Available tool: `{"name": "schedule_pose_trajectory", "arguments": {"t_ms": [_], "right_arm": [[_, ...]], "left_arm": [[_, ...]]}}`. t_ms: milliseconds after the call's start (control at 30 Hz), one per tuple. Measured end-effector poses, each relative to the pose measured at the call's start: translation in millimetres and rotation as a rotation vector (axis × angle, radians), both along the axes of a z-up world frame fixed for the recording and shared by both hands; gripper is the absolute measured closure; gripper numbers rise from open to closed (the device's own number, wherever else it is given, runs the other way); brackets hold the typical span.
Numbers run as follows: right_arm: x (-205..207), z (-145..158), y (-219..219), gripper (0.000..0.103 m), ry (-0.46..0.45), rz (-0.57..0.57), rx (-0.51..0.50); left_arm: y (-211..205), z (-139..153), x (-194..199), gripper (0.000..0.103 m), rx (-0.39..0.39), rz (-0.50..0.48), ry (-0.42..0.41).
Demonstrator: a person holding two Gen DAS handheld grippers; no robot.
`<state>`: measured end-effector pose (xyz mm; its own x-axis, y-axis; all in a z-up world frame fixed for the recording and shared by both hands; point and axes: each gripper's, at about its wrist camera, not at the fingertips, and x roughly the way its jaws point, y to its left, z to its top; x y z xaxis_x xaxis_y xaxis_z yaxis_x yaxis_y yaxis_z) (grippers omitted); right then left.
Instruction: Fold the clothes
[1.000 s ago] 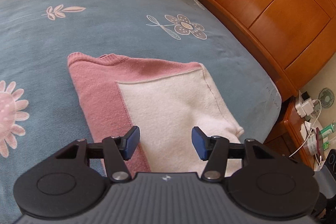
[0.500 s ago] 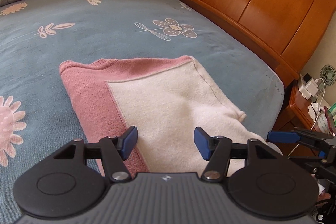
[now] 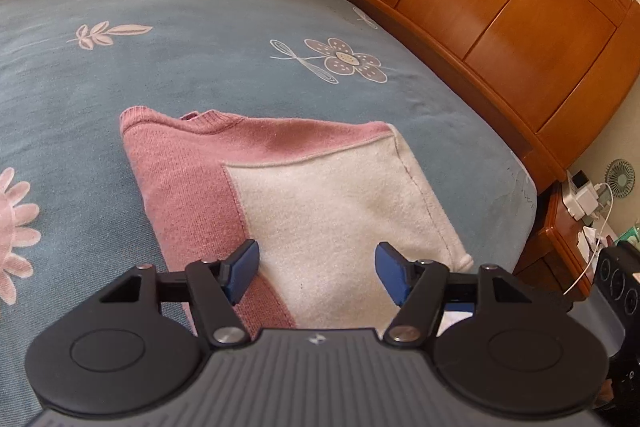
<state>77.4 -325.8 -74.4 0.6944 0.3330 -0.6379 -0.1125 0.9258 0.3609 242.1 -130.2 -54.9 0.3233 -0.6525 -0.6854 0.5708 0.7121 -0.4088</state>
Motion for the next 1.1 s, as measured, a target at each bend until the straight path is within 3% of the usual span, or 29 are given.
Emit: {"name": "schedule_pose_trajectory", "arguments": {"t_ms": [133,267,467,633,833,1000,1100], "right_arm": [[-18.9,22.6,-7.1,0.0,-0.04,-0.038,0.011],[-19.6,42.7,-19.8,0.0,-0.128,-0.058,0.092],[19.5,42.9,-2.8,0.0,-0.168,-0.016,0.008],[50.5,8.5,-10.1,0.0,-0.084,-0.057,-0.109],[48.6,36.1,-13.0,0.0,-0.145,-0.024,-0.121],[86.0,12.6,-16.2,0.0,-0.07,-0.023,-0.169],[93.5,-0.7,-28.5,0.0,-0.029,-0.054,-0.122]], "left_arm": [[0.5,3.7,1.3,0.036,-0.013,-0.002,-0.005],[0.5,10.7,1.7,0.036,-0.021,-0.007,-0.016],[0.8,19.8,3.4,0.036,-0.037,-0.014,-0.029],[1.2,-7.5,22.8,0.034,-0.033,0.025,0.054],[-3.0,5.9,27.2,0.035,-0.077,0.034,0.01],[-10.8,-16.8,35.4,0.033,-0.051,0.062,0.03],[-7.7,-17.4,35.7,0.034,-0.072,0.082,0.023]]}}
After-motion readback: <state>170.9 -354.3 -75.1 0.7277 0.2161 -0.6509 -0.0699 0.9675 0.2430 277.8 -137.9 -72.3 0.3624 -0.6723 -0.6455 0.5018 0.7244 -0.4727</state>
